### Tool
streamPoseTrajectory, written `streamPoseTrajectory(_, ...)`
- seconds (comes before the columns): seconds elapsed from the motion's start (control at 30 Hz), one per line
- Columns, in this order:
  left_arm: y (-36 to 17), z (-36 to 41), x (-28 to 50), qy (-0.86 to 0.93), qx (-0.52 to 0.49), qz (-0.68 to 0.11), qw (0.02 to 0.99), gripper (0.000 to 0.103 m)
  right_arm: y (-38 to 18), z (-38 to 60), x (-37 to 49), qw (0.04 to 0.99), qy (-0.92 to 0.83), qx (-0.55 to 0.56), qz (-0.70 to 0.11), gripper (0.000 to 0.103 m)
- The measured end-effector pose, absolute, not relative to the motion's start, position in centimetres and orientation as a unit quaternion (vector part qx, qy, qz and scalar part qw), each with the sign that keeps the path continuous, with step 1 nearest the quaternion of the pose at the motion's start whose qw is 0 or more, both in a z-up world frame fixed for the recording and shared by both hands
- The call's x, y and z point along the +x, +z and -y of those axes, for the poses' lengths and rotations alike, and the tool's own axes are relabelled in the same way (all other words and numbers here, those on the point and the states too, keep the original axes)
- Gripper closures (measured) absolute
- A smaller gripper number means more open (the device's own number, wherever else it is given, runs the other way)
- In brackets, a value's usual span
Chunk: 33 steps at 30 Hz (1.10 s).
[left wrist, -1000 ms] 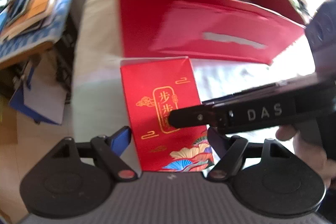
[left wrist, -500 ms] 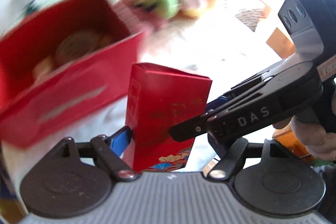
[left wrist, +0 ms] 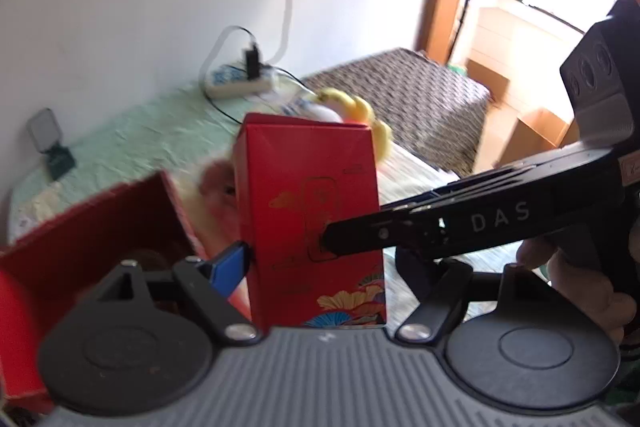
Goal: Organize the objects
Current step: 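Lift the red gift box with the right gripper over the red box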
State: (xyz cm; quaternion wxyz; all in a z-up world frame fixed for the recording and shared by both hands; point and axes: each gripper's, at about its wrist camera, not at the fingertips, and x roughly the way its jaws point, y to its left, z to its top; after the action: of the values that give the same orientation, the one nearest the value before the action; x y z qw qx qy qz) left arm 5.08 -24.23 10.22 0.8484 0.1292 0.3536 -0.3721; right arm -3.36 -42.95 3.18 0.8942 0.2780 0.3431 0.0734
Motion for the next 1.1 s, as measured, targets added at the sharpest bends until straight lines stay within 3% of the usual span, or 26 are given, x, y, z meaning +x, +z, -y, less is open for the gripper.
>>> streamPoseTrajectory(0.23, 11.8, 16.3, 11.4, -0.290, 0.126, -0.343, 0.885, 0.025, 4.8, 36.7, 6.7, 0.894, 0.145, 0.261, -0.335, 0.058)
streamPoseTrajectory(0.53, 4.1, 5.6, 19.2, -0.211, 0.100, -0.431, 0.871, 0.025, -1.4, 26.4, 18.1, 0.853, 0.195, 0.229, -0.427, 0.059)
streamPoseTrajectory(0.73, -0.6, 4.3, 22.0, -0.184, 0.120, -0.472, 0.854, 0.025, -5.3, 23.5, 21.6, 0.832, 0.185, 0.212, -0.478, 0.059)
streamPoseTrajectory(0.9, -0.7, 3.5, 22.3, -0.189, 0.118, -0.487, 0.844, 0.025, -5.4, 22.5, 23.1, 0.822, 0.188, 0.194, -0.501, 0.058)
streamPoseTrajectory(1.1, -0.5, 3.9, 21.7, -0.189, 0.137, -0.484, 0.843, 0.025, -7.6, 24.3, 25.6, 0.774, 0.182, 0.291, -0.532, 0.054)
